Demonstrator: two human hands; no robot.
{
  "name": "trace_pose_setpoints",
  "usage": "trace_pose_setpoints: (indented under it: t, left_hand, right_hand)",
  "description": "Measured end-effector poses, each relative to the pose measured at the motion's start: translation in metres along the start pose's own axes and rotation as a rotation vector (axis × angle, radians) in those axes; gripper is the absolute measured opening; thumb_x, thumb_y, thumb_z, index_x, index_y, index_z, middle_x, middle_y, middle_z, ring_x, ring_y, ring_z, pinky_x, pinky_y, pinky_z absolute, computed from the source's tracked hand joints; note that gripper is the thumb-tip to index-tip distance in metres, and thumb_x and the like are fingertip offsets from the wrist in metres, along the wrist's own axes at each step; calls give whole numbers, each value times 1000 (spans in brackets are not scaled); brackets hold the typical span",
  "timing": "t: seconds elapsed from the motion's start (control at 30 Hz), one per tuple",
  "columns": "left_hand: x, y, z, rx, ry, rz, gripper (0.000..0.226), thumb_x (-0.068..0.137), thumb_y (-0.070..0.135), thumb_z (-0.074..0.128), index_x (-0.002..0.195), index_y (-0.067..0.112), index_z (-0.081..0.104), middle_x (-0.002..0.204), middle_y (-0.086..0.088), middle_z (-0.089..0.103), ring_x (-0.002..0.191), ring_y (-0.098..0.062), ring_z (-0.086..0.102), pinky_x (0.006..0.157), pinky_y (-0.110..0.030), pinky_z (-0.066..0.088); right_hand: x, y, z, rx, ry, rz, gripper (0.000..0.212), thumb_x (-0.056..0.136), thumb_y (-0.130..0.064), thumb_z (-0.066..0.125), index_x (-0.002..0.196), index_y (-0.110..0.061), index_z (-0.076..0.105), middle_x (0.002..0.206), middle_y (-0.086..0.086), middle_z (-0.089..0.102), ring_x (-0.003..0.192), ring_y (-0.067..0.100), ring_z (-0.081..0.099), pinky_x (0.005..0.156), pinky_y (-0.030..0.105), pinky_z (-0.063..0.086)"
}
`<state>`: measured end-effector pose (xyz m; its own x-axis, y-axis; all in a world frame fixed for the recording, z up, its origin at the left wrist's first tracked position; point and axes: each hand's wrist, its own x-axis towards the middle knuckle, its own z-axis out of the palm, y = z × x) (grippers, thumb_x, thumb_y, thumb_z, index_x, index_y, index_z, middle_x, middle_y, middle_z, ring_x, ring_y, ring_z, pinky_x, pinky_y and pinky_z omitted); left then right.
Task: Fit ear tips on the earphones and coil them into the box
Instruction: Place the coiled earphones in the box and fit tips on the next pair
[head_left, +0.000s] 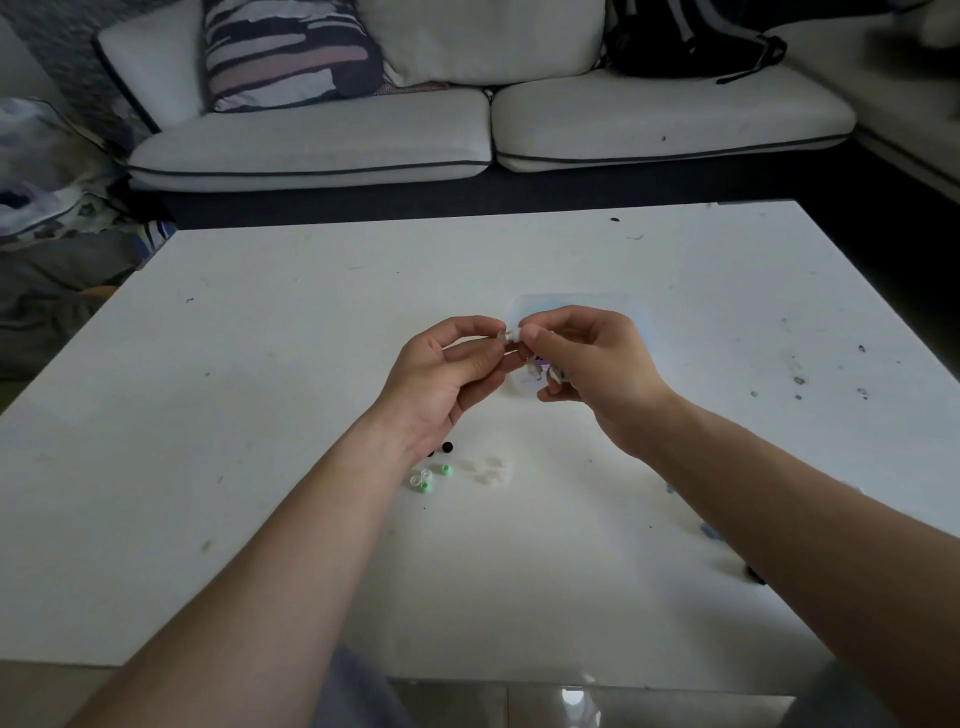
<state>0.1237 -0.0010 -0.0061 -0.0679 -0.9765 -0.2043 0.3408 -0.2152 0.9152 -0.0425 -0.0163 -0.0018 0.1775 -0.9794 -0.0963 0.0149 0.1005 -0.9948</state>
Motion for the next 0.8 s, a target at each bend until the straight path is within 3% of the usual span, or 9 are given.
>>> trace_pose_setpoints:
  t: [0.47, 0.6, 0.8]
  left_hand:
    - [-2, 3, 1, 151, -6, 18, 15, 96, 2, 57, 104, 7, 68, 102, -13, 76, 100, -23, 73, 73, -19, 57]
    - [-3, 3, -1, 200, -15, 46, 12, 93, 2, 62, 101, 8, 69, 101, -15, 75, 100, -24, 73, 73, -20, 57]
    - [-3, 2, -3, 255, -20, 48, 13, 87, 0, 68, 92, 12, 71, 92, -11, 77, 91, -22, 75, 72, -21, 56]
  right_hand:
    - [2, -1, -3, -65, 21, 47, 11, 91, -18, 68, 88, -10, 75, 72, -2, 70, 65, 10, 62, 60, 25, 55]
    - [3, -3, -9, -59, -57, 102, 10, 91, -17, 68, 90, -10, 75, 78, 3, 70, 66, 15, 59, 64, 27, 54]
    - [5, -5, -21, -67, -208, 148, 9, 93, -14, 66, 88, -15, 74, 83, 0, 71, 56, 7, 56, 70, 29, 52]
